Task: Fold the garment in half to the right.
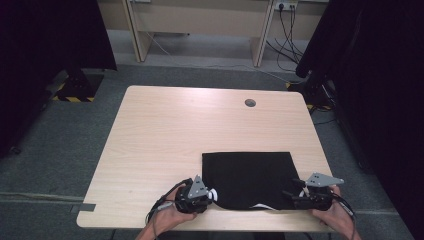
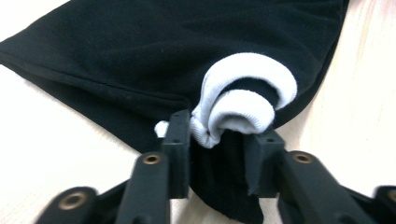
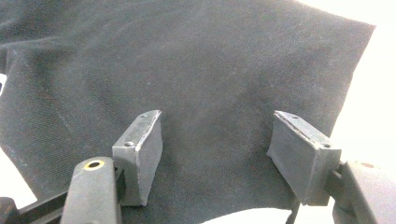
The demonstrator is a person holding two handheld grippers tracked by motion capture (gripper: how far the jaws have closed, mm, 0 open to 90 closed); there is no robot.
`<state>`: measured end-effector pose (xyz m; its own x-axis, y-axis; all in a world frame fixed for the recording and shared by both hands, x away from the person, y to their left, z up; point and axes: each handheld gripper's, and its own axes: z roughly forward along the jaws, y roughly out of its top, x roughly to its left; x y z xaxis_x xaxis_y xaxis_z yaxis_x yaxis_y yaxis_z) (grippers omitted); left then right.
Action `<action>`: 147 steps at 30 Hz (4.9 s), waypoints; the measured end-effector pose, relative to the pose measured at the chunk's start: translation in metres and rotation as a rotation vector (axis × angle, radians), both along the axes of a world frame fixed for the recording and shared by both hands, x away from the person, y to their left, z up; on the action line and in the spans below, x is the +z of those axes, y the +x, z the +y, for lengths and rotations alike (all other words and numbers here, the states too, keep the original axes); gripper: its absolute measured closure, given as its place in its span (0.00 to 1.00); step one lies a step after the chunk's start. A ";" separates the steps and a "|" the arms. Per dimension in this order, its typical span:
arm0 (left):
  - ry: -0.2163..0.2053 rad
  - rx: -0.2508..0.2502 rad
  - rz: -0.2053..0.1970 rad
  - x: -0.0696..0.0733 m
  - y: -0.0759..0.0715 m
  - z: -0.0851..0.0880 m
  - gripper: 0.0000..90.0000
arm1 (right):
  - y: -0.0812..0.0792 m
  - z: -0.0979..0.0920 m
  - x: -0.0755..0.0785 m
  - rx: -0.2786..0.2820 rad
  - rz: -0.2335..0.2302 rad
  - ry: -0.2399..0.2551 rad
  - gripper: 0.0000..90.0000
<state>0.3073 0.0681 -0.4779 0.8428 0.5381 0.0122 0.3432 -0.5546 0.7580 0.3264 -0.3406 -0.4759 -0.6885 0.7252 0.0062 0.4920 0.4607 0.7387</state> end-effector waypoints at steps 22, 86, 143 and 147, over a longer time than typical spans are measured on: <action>-0.001 -0.012 0.010 0.001 -0.007 -0.014 0.78 | -0.007 -0.015 0.006 -0.031 0.044 -0.037 0.41; -0.008 -0.013 -0.040 0.010 -0.009 -0.015 0.79 | 0.124 0.239 0.019 0.393 0.093 -0.040 0.91; 0.015 -0.297 -0.118 0.060 0.025 -0.170 0.68 | 0.094 0.029 0.064 0.044 -0.074 0.209 0.71; -0.091 -0.276 -0.115 0.069 0.025 -0.163 0.42 | 0.091 0.018 0.065 -0.047 -0.075 0.212 0.52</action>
